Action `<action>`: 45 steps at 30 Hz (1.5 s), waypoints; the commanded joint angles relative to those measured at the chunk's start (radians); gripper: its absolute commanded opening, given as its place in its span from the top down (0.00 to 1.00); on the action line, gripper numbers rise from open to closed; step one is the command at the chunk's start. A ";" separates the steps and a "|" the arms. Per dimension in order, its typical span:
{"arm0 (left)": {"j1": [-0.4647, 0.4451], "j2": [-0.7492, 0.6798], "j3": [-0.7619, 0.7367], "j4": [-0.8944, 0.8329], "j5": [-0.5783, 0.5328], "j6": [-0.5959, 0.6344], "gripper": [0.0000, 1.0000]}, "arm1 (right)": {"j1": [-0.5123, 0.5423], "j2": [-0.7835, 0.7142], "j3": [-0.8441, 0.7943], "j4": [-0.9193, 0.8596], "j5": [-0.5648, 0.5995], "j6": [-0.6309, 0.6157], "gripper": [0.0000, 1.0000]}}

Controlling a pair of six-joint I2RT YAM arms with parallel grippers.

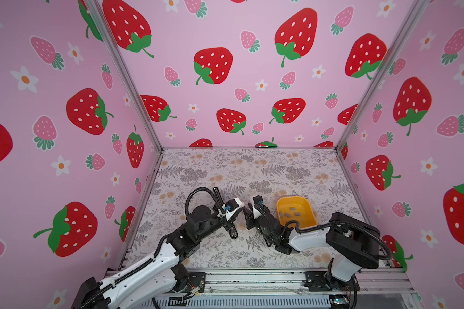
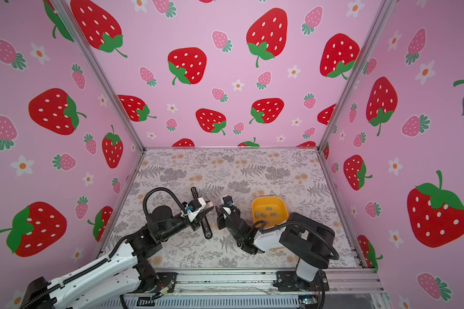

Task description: Load the staples into the stapler

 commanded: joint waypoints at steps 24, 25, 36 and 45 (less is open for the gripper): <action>0.004 0.061 0.082 -0.056 0.233 0.055 1.00 | -0.045 -0.395 -0.371 0.257 -0.323 -0.443 0.29; 0.004 0.062 0.086 -0.061 0.240 0.057 1.00 | -0.045 -0.407 -0.380 0.262 -0.342 -0.449 0.27; 0.004 0.067 0.096 -0.075 0.342 0.079 1.00 | -0.042 -0.543 -0.428 0.199 -0.510 -0.522 0.08; 0.004 0.069 0.104 -0.085 0.404 0.090 1.00 | -0.040 -0.484 -0.358 0.150 -0.591 -0.531 0.06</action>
